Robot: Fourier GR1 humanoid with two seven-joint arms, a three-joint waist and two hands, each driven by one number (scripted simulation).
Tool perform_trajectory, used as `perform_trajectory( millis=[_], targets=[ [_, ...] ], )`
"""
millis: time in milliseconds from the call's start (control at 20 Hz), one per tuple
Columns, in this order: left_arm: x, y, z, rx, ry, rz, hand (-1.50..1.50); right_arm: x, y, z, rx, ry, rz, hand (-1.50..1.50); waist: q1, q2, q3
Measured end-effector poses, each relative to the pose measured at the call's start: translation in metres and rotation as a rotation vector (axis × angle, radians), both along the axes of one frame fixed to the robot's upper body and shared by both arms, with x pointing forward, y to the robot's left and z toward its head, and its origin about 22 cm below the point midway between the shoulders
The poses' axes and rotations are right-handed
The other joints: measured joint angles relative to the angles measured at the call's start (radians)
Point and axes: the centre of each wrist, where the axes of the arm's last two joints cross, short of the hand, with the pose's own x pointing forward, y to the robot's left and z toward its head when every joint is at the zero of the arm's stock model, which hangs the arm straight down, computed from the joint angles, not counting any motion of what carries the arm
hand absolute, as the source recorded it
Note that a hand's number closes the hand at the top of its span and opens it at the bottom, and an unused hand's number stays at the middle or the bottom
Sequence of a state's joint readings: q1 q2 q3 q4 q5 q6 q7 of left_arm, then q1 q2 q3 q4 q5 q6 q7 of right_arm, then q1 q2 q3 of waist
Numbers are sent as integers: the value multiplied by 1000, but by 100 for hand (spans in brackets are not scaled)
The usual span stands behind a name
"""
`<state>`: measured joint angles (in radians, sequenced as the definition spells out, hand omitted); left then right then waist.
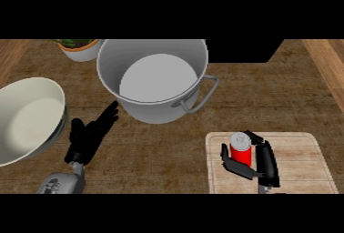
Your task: Pick the can from the cutting board and place it in the pot
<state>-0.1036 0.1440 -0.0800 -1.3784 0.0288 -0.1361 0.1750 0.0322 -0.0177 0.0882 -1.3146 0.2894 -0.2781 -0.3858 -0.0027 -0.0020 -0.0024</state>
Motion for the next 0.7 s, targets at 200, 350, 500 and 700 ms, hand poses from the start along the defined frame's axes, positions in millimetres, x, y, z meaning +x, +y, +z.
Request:
perform_trajectory(
  millis=[200, 350, 500, 700],
  targets=[
    [-2, 6, -3, 2, 3, 4, 0, 1, 16, 23, -101, -44, -35, 150, 0, 0, 1],
    [-4, 1, -6, 5, 2, 6, 0, 5, 30, 44, -176, -78, -49, 150, 0, 0, 1],
    [-5, 6, -5, 1, 2, 6, 0, 11, 43, 74, -237, -99, -64, 150, 0, 0, 1],
    [-8, 4, -4, 4, 2, 2, 0, 27, 63, 114, -308, -98, -80, 150, 4, 0, 1]
  ],
)
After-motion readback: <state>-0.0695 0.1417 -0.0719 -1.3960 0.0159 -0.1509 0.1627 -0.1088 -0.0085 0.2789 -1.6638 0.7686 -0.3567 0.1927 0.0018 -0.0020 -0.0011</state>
